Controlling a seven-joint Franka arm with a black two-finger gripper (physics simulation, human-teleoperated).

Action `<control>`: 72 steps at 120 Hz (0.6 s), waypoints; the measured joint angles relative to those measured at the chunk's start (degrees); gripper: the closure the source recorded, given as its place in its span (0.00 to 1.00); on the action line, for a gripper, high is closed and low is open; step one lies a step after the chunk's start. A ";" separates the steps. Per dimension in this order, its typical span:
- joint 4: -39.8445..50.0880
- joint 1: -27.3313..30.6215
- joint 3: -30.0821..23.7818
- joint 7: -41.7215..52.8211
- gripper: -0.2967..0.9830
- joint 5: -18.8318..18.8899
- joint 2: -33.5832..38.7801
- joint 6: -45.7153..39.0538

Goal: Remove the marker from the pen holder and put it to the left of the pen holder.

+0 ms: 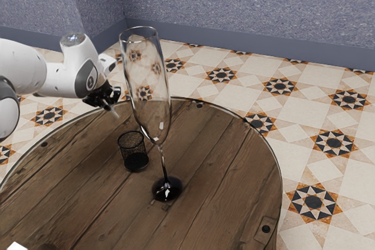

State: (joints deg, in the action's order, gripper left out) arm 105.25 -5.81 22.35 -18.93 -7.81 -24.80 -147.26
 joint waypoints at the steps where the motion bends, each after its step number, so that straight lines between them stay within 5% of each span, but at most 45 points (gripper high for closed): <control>1: 0.01 0.00 -0.01 0.01 0.74 -0.06 0.00 -0.04; 21: 0.00 -0.07 0.01 0.25 0.49 -0.74 0.08 -0.63; 44: 0.78 -0.43 -0.45 0.45 0.35 -0.82 3.89 -0.02; 72: -15.48 1.07 -0.40 5.92 0.28 0.29 11.23 31.07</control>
State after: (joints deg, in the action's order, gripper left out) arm 89.77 -4.74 21.95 -13.01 -7.51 -13.57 -116.18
